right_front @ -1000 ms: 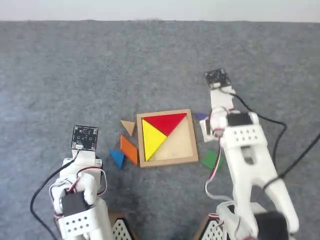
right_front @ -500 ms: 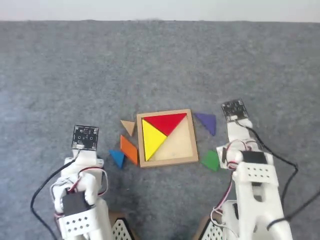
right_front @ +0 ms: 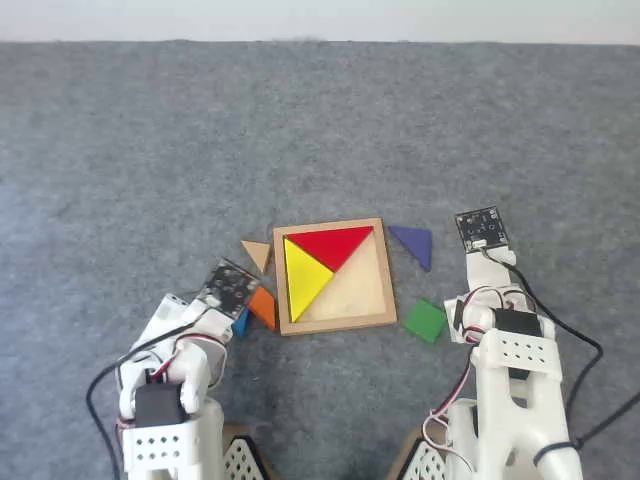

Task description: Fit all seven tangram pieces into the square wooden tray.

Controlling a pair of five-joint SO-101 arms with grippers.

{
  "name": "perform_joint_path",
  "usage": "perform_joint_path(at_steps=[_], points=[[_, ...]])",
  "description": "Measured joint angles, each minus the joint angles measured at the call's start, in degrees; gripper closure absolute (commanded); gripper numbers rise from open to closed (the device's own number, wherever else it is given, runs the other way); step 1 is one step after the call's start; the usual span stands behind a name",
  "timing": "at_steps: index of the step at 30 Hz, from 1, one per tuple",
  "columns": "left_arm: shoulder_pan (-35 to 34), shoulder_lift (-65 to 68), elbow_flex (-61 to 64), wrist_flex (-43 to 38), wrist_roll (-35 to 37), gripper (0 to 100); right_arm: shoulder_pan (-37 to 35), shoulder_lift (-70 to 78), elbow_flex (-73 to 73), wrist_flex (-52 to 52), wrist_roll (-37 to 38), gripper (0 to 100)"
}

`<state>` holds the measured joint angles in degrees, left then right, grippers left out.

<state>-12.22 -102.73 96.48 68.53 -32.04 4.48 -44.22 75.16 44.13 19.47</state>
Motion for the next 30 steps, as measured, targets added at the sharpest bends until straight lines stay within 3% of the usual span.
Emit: perform_joint_path(at_steps=[4,8,11,15,18,21,30], points=[[-3.16,0.00,-7.38,0.00,6.51,92,-2.02,0.00,1.32,0.00,0.00,99.1],[-4.22,5.98,-18.73,1.14,8.26,92,-2.55,0.00,1.41,-1.05,0.00,99.1],[-3.52,18.46,-29.01,4.22,8.26,92,-2.46,0.00,1.41,-1.05,0.00,99.1],[2.81,43.87,-45.54,13.71,10.73,92,-2.55,0.00,1.41,-1.05,0.00,99.1],[8.35,64.79,-58.11,19.52,15.30,92,-2.55,0.00,1.41,-1.05,0.00,99.1],[11.52,80.70,-66.64,19.08,21.10,91,-2.55,0.00,1.41,-1.05,0.00,99.1],[14.68,97.93,-69.98,12.57,43.96,84,-2.55,0.00,1.41,-1.05,0.00,99.1]])
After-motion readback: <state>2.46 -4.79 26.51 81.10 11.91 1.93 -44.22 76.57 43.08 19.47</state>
